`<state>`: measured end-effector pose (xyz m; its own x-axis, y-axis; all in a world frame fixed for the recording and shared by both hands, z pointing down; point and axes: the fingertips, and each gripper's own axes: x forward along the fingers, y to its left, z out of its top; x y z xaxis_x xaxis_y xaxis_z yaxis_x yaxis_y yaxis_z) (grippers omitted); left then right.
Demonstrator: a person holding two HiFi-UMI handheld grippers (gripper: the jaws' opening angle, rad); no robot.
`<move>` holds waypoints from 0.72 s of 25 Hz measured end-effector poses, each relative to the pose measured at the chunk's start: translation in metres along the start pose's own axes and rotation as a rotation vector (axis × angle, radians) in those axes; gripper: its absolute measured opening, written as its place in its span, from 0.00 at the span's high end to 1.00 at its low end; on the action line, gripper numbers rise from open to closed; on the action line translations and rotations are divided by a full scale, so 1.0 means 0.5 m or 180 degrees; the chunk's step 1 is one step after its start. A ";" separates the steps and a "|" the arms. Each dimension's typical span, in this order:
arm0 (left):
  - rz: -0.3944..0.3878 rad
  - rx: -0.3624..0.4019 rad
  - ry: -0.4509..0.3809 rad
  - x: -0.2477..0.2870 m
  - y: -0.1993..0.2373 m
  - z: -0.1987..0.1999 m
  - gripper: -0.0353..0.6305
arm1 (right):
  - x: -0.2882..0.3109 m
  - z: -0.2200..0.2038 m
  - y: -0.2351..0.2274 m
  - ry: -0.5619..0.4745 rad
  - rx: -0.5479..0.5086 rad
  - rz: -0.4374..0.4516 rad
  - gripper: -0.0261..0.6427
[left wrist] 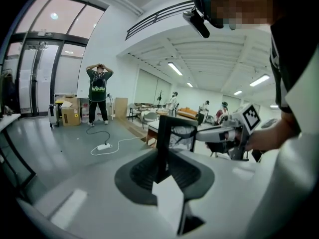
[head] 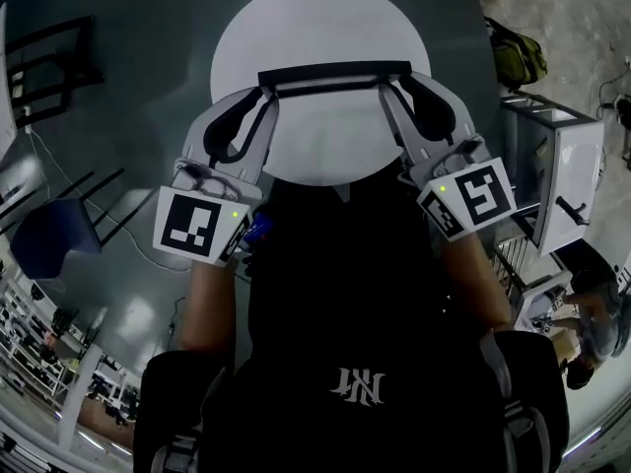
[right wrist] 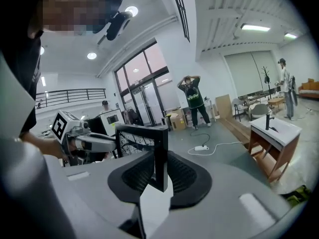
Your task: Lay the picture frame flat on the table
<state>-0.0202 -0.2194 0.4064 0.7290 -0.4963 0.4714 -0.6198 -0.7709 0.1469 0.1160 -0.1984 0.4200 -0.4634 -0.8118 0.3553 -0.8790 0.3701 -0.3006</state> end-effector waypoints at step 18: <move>-0.0123 -0.0226 0.0360 0.155 -0.001 -0.231 0.86 | 0.046 -0.277 -0.099 0.0537 0.0392 -0.0005 0.87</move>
<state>0.0031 -0.2113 0.5431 0.7178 -0.4156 0.5586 -0.6138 -0.7565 0.2260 0.1332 -0.1730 0.5657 -0.4835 -0.7213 0.4959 -0.8641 0.3027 -0.4022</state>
